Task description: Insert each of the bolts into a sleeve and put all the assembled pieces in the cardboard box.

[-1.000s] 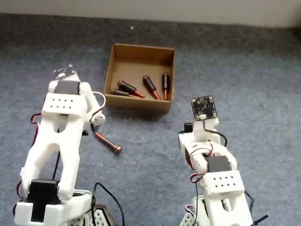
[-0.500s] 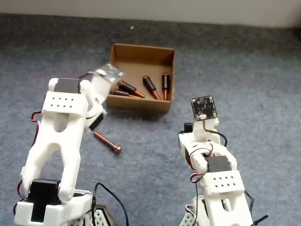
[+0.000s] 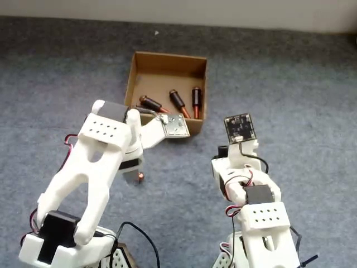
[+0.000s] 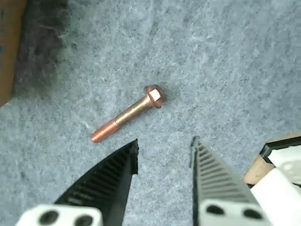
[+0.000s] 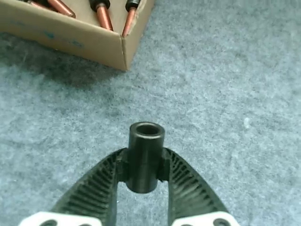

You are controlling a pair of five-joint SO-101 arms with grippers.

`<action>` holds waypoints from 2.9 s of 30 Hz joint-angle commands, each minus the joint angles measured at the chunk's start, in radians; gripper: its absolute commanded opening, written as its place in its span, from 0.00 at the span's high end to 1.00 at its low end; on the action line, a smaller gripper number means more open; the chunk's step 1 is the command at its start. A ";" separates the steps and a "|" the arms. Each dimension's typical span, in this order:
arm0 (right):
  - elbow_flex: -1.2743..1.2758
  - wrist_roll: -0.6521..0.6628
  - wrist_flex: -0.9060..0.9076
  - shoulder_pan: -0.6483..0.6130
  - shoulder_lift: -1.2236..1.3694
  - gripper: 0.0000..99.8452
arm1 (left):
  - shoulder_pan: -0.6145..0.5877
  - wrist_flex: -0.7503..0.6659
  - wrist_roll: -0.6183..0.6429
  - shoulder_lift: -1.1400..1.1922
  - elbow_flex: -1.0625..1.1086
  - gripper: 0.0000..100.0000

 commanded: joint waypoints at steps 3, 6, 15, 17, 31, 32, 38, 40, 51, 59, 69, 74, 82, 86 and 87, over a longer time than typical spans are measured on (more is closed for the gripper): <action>-0.007 0.015 -0.024 0.012 -0.025 0.99 | 0.012 -0.006 -0.144 -0.004 0.033 0.76; -0.007 0.017 -0.024 0.012 -0.025 0.99 | 0.012 -0.054 -0.184 -0.004 0.059 0.76; -0.007 0.017 -0.024 0.012 -0.025 0.99 | 0.004 -0.238 -0.184 0.147 0.079 0.76; -0.007 0.017 -0.024 0.012 -0.025 0.99 | -0.015 -0.238 -0.184 0.213 0.039 0.76; -0.007 0.018 -0.024 0.012 -0.025 0.99 | -0.047 -0.247 -0.226 0.390 -0.053 0.80; -0.007 0.018 -0.024 0.012 -0.025 0.99 | -0.045 -0.247 -0.226 0.397 -0.053 0.82; -0.007 0.018 -0.024 0.012 -0.025 0.99 | -0.045 -0.290 -0.226 0.438 -0.042 0.89; -0.007 0.018 -0.024 0.012 -0.025 0.99 | -0.045 -0.292 -0.226 0.437 -0.042 0.92; -0.007 0.018 -0.024 0.012 -0.025 0.99 | 0.010 -0.288 -0.103 0.432 -0.053 1.00; -0.007 0.018 -0.024 0.012 -0.025 0.99 | 0.013 -0.287 0.026 0.245 -0.038 1.00; -0.007 0.018 -0.024 0.012 -0.025 0.99 | 0.019 -0.296 0.253 -0.231 0.120 1.00; -0.007 0.018 -0.024 0.012 -0.025 0.99 | 0.015 -0.325 0.393 -0.410 0.191 1.00; -0.007 0.011 -0.024 0.012 -0.027 0.99 | 0.016 -0.470 0.578 -0.644 0.371 1.00; -0.012 0.011 -0.021 0.012 -0.027 0.99 | 0.013 -0.575 0.660 -0.750 0.486 1.00; -0.012 0.009 -0.019 0.010 -0.027 0.99 | 0.013 -0.594 0.683 -0.774 0.513 1.00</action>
